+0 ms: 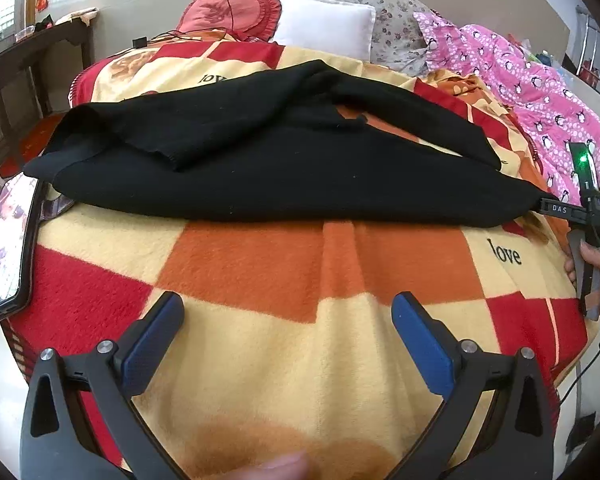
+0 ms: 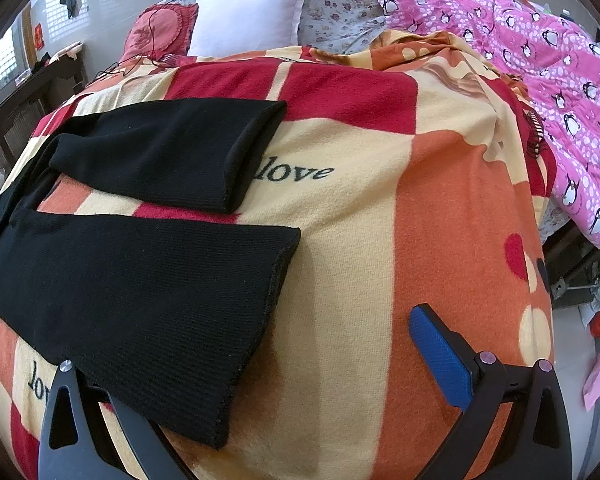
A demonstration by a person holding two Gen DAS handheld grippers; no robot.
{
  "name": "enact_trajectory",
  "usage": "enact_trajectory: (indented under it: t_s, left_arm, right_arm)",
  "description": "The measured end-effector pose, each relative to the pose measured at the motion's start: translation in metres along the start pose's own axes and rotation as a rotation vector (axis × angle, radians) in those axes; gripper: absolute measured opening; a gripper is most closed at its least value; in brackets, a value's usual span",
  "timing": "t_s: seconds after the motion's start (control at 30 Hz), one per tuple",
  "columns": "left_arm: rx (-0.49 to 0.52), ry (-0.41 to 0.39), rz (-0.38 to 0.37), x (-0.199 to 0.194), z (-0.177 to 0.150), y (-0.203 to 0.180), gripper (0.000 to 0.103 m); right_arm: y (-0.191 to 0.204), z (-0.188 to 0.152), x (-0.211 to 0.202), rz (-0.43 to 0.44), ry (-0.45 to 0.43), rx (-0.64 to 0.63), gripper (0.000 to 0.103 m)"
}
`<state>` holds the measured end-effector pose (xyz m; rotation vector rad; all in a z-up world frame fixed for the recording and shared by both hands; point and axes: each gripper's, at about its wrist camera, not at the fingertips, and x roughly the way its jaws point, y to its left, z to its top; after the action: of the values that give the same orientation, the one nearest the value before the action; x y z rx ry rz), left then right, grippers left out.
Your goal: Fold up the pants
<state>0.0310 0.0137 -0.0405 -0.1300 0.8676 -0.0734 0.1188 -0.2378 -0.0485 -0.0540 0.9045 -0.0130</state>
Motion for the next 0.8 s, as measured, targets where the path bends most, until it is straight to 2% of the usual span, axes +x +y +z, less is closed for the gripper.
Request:
enact_trajectory:
  t_s: [0.27,0.8]
  left_arm:
    - [0.012,-0.001,0.003,0.0026,-0.0007,-0.0048,0.103]
    - [0.026,0.002,0.019,0.0031,-0.0024,-0.0093,0.103]
  right_arm:
    - [0.0013,0.0001,0.0000,-0.029,0.002,0.042,0.102]
    - [-0.0009,0.0001,-0.0002,-0.025,0.001,0.048,0.102]
